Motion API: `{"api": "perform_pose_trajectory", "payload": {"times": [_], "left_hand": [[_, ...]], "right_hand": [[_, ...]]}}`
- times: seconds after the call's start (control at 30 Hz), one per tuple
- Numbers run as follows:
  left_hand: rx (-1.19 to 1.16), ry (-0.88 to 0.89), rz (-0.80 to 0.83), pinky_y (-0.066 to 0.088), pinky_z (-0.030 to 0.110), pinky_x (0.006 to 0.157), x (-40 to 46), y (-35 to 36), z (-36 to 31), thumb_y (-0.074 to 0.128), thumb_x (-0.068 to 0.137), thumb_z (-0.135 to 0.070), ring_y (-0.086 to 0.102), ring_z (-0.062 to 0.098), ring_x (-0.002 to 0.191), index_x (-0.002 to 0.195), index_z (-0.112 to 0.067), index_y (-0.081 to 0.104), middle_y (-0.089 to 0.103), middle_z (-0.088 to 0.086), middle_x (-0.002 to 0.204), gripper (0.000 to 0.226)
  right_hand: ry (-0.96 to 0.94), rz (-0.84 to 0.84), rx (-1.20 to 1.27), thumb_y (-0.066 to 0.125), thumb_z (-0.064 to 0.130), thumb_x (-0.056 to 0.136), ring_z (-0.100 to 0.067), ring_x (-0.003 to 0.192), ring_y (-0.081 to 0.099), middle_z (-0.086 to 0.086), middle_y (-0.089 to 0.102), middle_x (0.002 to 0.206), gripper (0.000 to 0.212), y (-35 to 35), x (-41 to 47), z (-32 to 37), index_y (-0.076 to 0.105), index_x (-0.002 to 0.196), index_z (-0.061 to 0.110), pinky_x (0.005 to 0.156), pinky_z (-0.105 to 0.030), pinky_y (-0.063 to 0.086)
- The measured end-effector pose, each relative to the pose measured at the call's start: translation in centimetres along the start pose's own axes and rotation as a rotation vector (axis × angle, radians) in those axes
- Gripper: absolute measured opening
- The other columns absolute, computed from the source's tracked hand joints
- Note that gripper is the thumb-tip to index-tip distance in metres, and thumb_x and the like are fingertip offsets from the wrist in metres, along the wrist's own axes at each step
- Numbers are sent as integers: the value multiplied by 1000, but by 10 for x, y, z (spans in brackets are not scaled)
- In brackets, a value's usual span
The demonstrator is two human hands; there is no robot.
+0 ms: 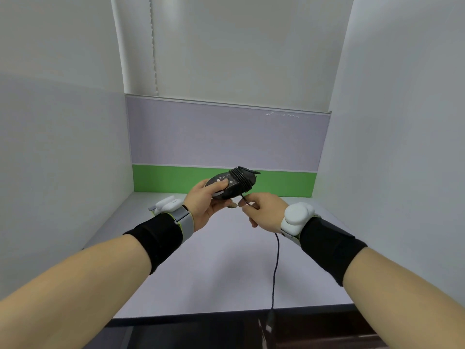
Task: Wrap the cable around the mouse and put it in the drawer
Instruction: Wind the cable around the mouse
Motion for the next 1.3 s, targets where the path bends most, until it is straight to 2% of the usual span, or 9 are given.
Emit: {"api": "perform_pose_trajectory", "payload": {"times": [0.1, 0.23, 0.47, 0.57, 0.73, 1.0, 1.13, 1.2, 1.3], "left_hand": [[44, 50, -185, 59, 28, 58, 5, -22, -1, 74, 80, -11, 70, 27, 68, 116, -5, 53, 66, 15, 99, 42], [316, 132, -263, 61, 35, 62, 7, -38, -6, 81, 72, -14, 68, 25, 63, 109, -11, 58, 66, 7, 94, 44], [584, 111, -140, 54, 29, 52, 2, -27, -1, 83, 67, -18, 61, 22, 49, 99, -15, 60, 68, 7, 81, 39], [636, 42, -3, 47, 26, 48, -4, -16, 6, 81, 68, -17, 57, 20, 47, 102, -11, 63, 67, 11, 76, 39], [501, -132, 216, 43, 24, 46, -16, 5, 21, 77, 66, -18, 50, 22, 55, 99, -9, 65, 64, 11, 76, 36], [166, -266, 448, 49, 24, 56, -28, 20, 28, 71, 73, -21, 57, 22, 62, 112, -10, 66, 65, 9, 83, 41], [15, -191, 397, 56, 26, 63, -24, 25, 19, 66, 79, -20, 61, 24, 68, 121, -9, 64, 65, 16, 97, 43], [-5, -134, 345, 57, 25, 63, -20, 28, 16, 66, 81, -21, 62, 24, 67, 126, -6, 58, 62, 19, 101, 48], [0, -87, 224, 58, 26, 65, -12, 24, 16, 66, 86, -19, 65, 24, 66, 127, 0, 55, 63, 18, 102, 47]], "right_hand": [[-19, 56, -106, 51, 31, 89, -5, 51, 57, 10, 62, 53, 20, -1, -5, 5, 67, 100, 31, 48, -19, 38], [-71, 88, -224, 53, 29, 91, -12, 60, 59, 13, 55, 54, 20, -11, -7, 18, 71, 100, 26, 49, -17, 36], [-164, 77, -261, 60, 30, 89, -5, 59, 55, 19, 55, 55, 16, -28, -6, 31, 75, 95, 28, 54, -19, 40], [-221, 50, -232, 62, 31, 87, 6, 59, 58, 27, 60, 53, 14, -37, -4, 30, 75, 89, 29, 53, -6, 38], [-237, 1, -40, 74, 33, 81, 10, 73, 63, 21, 72, 75, 5, -45, -1, 20, 75, 85, 31, 65, -2, 44], [-98, -92, 271, 61, 20, 93, -8, 47, 49, 6, 66, 66, 13, -40, -5, -11, 73, 90, 22, 47, -15, 39], [-23, -57, 292, 45, 21, 97, -16, 43, 39, 7, 58, 47, 36, -22, -9, -21, 65, 68, 29, 48, -27, 37], [-28, -42, 195, 42, 38, 97, -13, 41, 44, 8, 68, 55, 33, -12, -11, -16, 60, 69, 43, 44, -22, 39], [-34, -35, 72, 41, 35, 97, -3, 38, 47, 10, 68, 54, 23, -4, -9, -13, 51, 82, 49, 44, -21, 38]]}}
Point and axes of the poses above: each hand's wrist, its own x-axis towards the middle knuckle, its own y-axis out of the palm, z = x × y, the point moved 8 cm from there along x, towards the middle knuckle
